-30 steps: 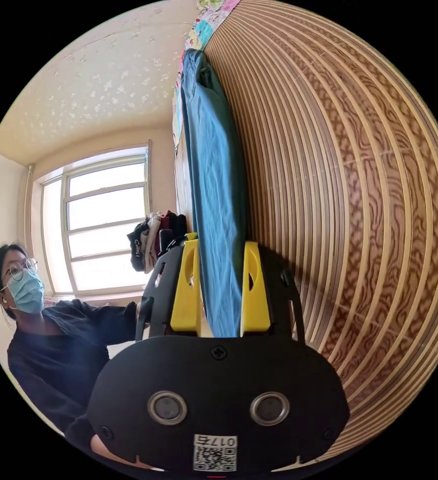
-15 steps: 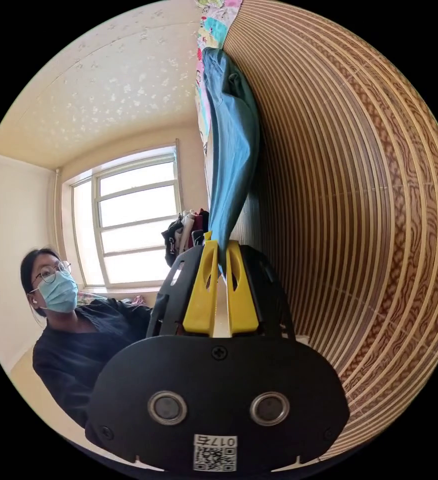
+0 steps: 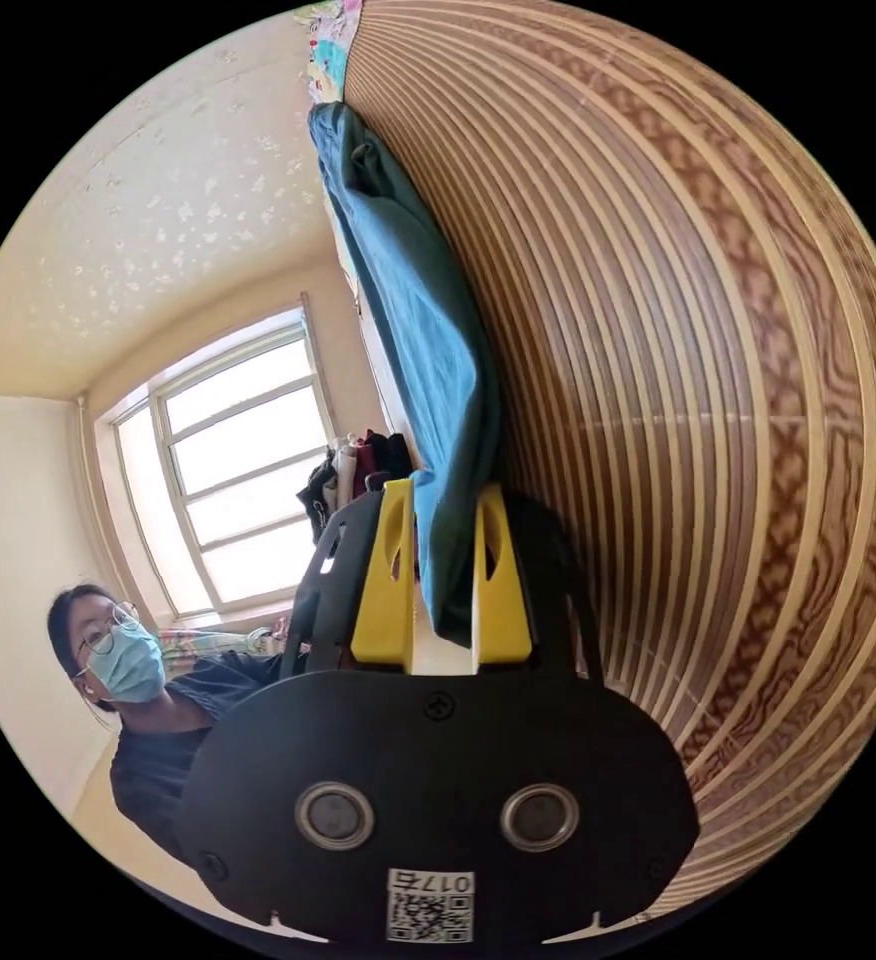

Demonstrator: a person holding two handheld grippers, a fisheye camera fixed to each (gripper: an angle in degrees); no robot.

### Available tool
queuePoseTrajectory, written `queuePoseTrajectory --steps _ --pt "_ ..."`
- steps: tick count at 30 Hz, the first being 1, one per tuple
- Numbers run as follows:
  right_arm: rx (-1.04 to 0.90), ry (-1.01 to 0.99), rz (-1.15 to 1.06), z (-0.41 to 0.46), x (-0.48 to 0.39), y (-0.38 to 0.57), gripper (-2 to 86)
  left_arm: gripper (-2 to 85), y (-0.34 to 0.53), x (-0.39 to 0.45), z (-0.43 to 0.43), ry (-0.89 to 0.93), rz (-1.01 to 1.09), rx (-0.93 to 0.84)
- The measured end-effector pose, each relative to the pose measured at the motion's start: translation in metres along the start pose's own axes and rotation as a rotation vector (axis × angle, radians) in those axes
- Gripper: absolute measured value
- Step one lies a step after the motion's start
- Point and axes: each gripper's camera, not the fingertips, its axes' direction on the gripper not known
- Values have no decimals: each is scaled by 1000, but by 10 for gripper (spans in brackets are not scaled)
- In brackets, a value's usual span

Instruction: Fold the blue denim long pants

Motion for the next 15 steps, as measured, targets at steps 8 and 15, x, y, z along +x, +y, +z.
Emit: queuePoseTrajectory --steps 8,15 --pt "-32 25 -245 35 -59 66 23 41 21 59 5 162 195 -34" --pt "-53 32 -171 71 -26 85 19 4 20 41 23 45 34 -35"
